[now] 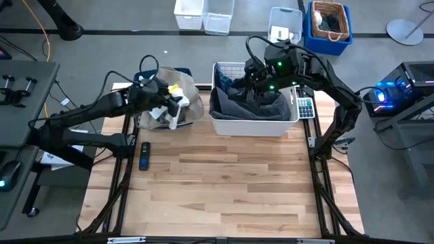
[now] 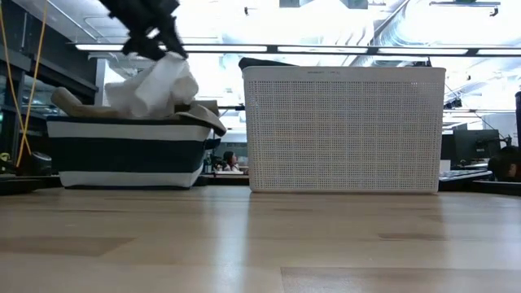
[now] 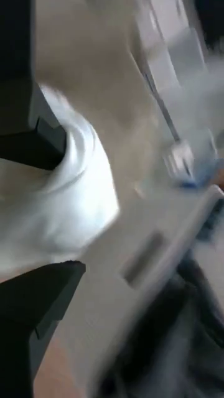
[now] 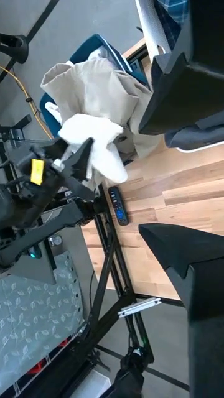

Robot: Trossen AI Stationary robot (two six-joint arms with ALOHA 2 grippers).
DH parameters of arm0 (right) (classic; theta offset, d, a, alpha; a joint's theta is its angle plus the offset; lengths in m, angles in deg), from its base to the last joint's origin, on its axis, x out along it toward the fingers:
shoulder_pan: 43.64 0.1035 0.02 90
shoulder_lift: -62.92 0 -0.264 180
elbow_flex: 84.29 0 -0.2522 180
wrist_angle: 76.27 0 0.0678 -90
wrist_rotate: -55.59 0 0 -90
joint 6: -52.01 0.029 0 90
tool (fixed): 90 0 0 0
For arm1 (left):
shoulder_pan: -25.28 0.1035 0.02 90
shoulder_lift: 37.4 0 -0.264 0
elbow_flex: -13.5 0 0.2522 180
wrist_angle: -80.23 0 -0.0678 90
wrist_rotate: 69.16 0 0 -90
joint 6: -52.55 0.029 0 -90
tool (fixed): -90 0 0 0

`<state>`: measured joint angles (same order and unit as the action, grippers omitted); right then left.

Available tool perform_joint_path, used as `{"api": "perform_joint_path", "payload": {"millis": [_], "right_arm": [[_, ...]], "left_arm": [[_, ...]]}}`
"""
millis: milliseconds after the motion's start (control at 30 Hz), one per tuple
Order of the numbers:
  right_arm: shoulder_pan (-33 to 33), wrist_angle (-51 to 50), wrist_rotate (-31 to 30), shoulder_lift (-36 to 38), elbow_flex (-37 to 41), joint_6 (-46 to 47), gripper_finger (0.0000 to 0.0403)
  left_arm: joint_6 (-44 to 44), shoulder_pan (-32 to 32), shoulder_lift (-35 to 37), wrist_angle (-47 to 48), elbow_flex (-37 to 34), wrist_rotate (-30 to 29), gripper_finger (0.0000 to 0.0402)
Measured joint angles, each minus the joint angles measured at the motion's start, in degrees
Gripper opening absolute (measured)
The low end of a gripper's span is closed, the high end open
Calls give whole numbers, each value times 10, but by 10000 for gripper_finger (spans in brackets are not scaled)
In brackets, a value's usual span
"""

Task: Sort clothes
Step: Put the white short into the blue laundry organizer, then return to Home Position

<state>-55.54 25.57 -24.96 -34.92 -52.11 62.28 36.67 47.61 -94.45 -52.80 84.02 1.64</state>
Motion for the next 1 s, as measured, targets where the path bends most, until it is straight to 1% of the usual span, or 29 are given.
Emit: {"api": "perform_joint_path", "payload": {"millis": [67, 133, 200, 233, 267, 333, 467, 533, 600, 833, 933, 1000], "right_arm": [[0, -3, 0, 0, 0, 2, 240], [1, -3, 0, 0, 0, 2, 240], [1, -3, 0, 0, 0, 2, 240], [1, -3, 0, 0, 0, 2, 240], [0, -3, -1, 0, 0, 1, 240], [1, -1, -9, 0, 0, -2, 240], [0, 5, -29, 0, 0, -2, 240], [0, 11, -31, 0, 0, -2, 240], [0, 16, -32, 0, 0, -2, 240], [0, 5, -32, 0, 0, -2, 240], [0, -1, -32, 0, 0, -2, 240], [0, -2, -32, 0, 0, -2, 240]], "left_arm": [[3, 6, 15, 69, 0, -46, 239], [-16, 16, 31, 149, 0, -113, 240], [-38, 30, 47, 195, 0, -153, 241], [-44, 38, 52, 203, 0, -154, 241], [-42, 46, 56, 206, 0, -143, 241], [-26, 57, 54, 225, 3, -108, 241], [-48, 66, -4, 336, 50, -72, 241], [-41, 66, -41, 382, 82, -70, 241], [-27, 66, -72, 405, 119, -75, 241], [6, 66, -143, 422, 265, -110, 241], [23, 73, -175, 471, 321, -110, 241], [30, 76, -196, 514, 347, -97, 241]]}}
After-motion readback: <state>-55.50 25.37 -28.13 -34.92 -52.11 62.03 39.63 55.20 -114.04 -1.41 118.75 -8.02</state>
